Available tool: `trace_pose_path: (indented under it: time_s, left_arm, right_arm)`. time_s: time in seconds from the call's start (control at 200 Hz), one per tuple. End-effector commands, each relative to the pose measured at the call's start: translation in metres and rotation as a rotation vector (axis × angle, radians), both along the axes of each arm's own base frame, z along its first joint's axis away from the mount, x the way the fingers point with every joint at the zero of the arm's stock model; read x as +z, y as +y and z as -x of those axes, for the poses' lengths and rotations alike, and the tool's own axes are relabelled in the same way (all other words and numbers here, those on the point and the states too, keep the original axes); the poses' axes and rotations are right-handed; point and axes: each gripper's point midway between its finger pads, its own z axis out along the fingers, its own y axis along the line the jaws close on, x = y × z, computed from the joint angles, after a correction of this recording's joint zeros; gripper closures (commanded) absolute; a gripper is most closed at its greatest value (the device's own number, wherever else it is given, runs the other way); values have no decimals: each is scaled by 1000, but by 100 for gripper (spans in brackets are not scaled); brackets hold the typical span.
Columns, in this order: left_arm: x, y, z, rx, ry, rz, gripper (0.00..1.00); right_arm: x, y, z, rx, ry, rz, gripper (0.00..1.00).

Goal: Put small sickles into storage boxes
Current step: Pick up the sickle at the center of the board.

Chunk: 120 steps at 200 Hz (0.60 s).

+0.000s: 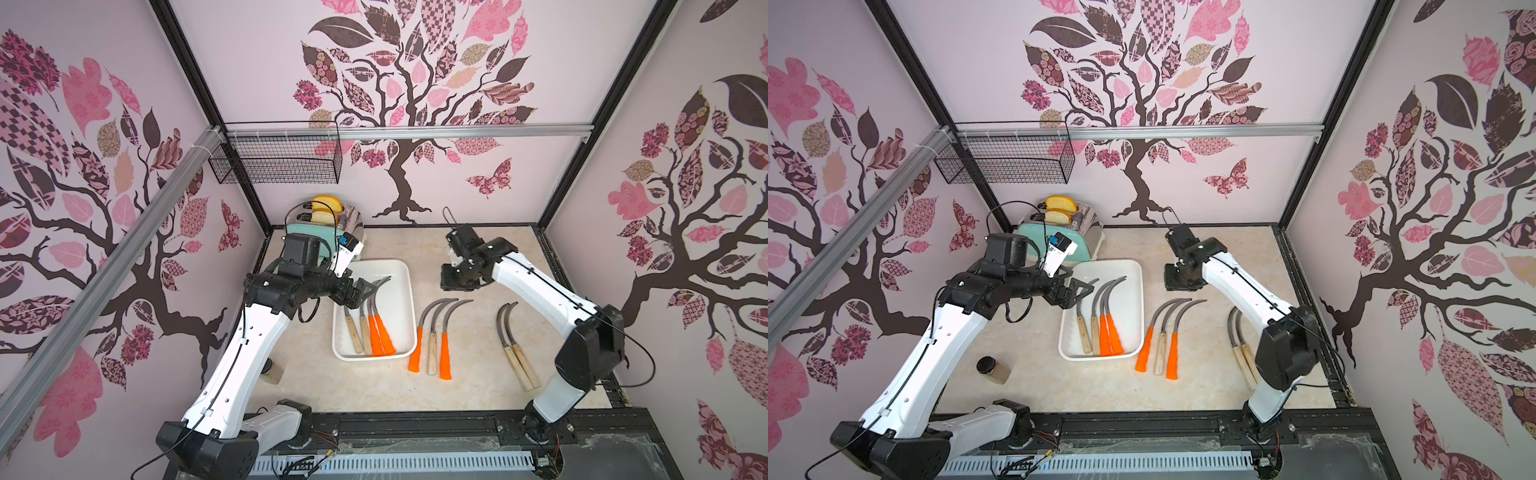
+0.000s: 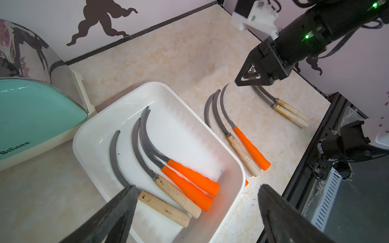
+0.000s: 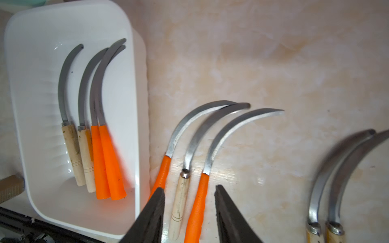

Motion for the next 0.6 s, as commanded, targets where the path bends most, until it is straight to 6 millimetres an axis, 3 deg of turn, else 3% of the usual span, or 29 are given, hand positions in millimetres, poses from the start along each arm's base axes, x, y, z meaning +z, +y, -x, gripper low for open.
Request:
trace_pose_path:
  time_s: [0.0, 0.13, 0.245, 0.44, 0.595]
  left_arm:
    - [-5, -4, 0, -28, 9, 1, 6]
    - [-9, -7, 0, -39, 24, 9, 6]
    - [-10, -9, -1, -43, 30, 19, 6]
    - [-12, -14, -3, -54, 46, 41, 6]
    - [-11, -15, -3, -53, 42, 53, 6]
  right_arm:
    - [-15, -15, 23, -20, 37, 4, 57]
    - [-46, -20, 57, -33, 128, -30, 57]
    - [-62, -26, 74, -57, 152, -41, 58]
    - [-76, -47, 81, -112, 178, 51, 57]
    - [-80, -65, 76, -182, 200, 6, 57]
